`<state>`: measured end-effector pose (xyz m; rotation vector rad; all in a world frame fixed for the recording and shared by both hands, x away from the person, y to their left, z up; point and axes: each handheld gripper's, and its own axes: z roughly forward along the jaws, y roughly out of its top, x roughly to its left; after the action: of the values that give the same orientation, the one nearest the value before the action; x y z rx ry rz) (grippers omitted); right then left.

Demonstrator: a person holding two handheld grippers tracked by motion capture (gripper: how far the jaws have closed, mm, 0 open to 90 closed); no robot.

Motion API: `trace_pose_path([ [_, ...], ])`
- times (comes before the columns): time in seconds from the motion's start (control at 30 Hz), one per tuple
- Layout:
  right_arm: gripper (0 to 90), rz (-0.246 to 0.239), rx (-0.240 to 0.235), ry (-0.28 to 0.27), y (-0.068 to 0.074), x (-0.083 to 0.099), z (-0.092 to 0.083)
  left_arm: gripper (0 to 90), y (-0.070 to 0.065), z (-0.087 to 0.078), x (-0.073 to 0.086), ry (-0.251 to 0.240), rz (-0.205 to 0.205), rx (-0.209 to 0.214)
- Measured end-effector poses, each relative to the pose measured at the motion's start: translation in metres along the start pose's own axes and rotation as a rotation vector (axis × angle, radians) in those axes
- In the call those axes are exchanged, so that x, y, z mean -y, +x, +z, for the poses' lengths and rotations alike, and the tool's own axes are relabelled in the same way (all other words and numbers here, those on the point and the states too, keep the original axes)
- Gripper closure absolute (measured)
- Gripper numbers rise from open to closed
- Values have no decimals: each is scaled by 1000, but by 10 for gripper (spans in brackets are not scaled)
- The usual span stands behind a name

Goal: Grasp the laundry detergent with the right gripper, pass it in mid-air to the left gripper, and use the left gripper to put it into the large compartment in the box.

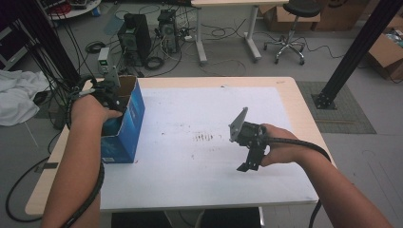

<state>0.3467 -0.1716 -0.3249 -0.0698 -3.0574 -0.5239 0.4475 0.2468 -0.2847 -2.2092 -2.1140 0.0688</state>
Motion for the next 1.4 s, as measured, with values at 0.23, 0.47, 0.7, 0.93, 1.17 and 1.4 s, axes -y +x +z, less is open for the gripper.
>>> trace_pose_path([
  [0.23, 0, -4, 3, -5, 1, -1, -2, 302, 1, -10, 3, -11, 5, 6],
  [0.47, 0, -9, 9, -9, 2, -1, -3, 275, 2, -20, 7, -23, 6, 23],
  [0.7, 0, -12, 9, -4, 3, -2, -4, 237, 3, -37, 11, -38, 17, 15],
  [0.93, 0, -11, 10, 0, 5, -3, -5, 233, 3, -52, 16, -56, 34, 6],
  [1.17, 0, -11, 13, -2, 6, -5, -6, 201, 1, -68, 19, -63, 61, -20],
  [1.4, 0, -8, 14, 1, 8, -4, -6, 157, -1, -85, 24, -79, 104, -38],
])
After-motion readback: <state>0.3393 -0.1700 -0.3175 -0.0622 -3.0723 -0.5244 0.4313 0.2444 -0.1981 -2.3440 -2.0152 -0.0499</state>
